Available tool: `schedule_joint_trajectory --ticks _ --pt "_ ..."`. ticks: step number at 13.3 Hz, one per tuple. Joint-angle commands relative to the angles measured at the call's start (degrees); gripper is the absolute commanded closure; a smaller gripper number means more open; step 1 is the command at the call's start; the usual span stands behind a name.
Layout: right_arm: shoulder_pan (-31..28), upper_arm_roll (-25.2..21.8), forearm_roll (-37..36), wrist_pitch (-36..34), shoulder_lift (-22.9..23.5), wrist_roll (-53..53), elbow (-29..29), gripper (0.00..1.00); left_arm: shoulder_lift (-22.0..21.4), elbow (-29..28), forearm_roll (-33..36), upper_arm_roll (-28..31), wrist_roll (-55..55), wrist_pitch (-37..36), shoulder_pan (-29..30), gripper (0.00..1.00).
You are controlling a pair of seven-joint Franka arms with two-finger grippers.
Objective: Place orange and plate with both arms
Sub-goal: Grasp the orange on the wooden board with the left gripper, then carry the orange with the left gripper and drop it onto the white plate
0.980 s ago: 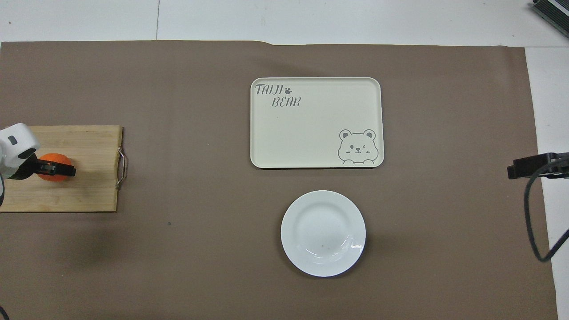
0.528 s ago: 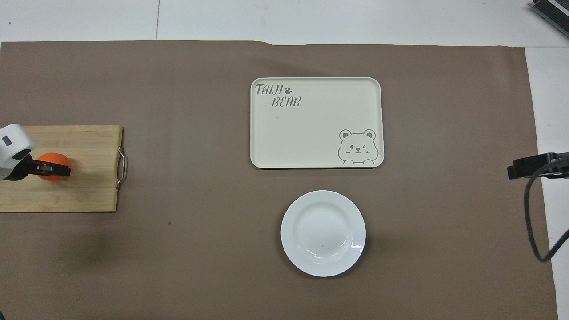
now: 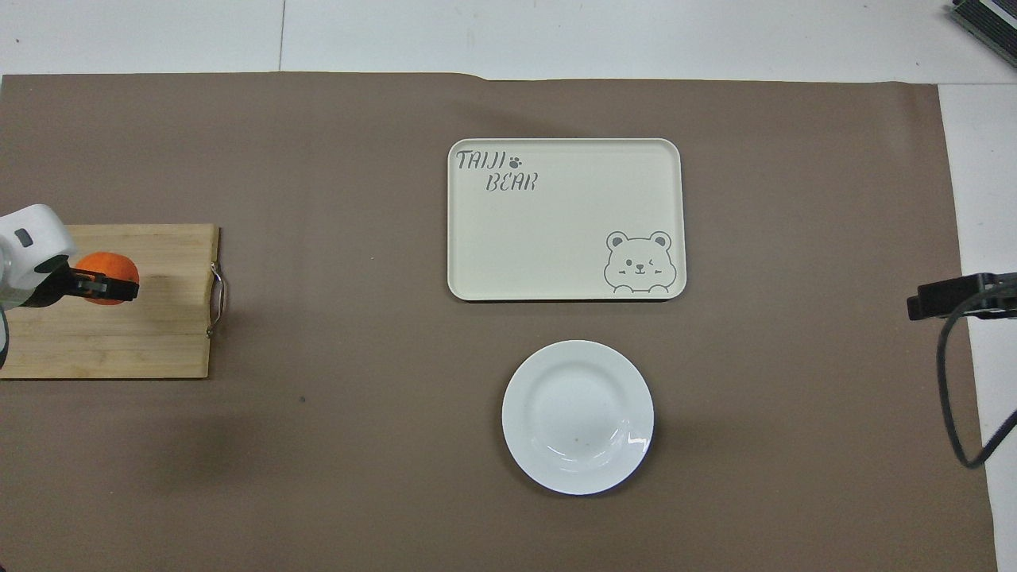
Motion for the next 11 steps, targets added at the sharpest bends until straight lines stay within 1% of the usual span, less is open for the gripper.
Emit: schedule_joint_trajectory --ticks 1,3,6,11 --pt "-0.74 0.29 -0.53 -0.22 -1.44 -1.43 -1.58 0.0 -2.91 -1.43 -0.6 0.64 -0.27 -1.47 -4.03 1.0" --pt "-0.74 0.29 -0.53 -0.13 -1.35 -1.43 -1.58 0.0 -2.92 -1.25 -0.68 0.56 -0.53 -2.08 -7.45 1.0" --pt "-0.74 0.29 -0.53 -0.22 -1.44 -1.43 -1.58 0.0 -3.0 -1.25 -0.68 0.38 -6.67 -3.23 -14.57 1.0" --pt "-0.74 0.29 -0.53 -0.13 -1.44 -1.52 -1.85 0.0 -3.88 -1.16 -0.68 0.12 -18.27 -4.38 -30.73 0.98"
